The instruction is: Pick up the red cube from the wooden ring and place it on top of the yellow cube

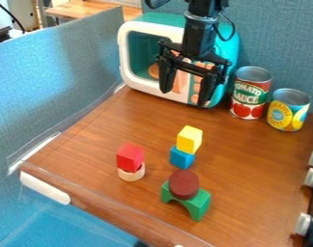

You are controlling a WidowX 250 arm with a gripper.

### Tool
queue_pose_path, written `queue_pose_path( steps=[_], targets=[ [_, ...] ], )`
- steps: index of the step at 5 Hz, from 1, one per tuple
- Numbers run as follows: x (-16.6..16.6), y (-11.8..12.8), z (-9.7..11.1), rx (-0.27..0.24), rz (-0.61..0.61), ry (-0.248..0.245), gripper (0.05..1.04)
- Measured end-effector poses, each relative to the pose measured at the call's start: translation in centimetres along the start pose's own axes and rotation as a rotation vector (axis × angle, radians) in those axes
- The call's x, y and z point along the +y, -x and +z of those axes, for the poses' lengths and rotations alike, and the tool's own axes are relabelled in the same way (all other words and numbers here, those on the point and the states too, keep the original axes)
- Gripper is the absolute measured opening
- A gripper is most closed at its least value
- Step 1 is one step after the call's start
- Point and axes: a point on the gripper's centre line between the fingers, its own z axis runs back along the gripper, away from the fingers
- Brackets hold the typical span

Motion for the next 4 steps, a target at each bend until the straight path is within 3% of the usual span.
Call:
queue_pose_path(
  steps=[1, 2, 3, 4],
  targets=[
    [-0.1, 0.2, -1.5, 0.040, -0.002, 0.005, 1.001],
    [0.1, 2.3, -2.1, 0.063, -0.006, 0.017, 1.001],
    [1.2, 4.2, -0.6, 0.005, 0.021, 0.027, 1.001],
    [1.9, 5.5, -1.6, 0.051, 0.010, 0.001, 1.001]
  ],
)
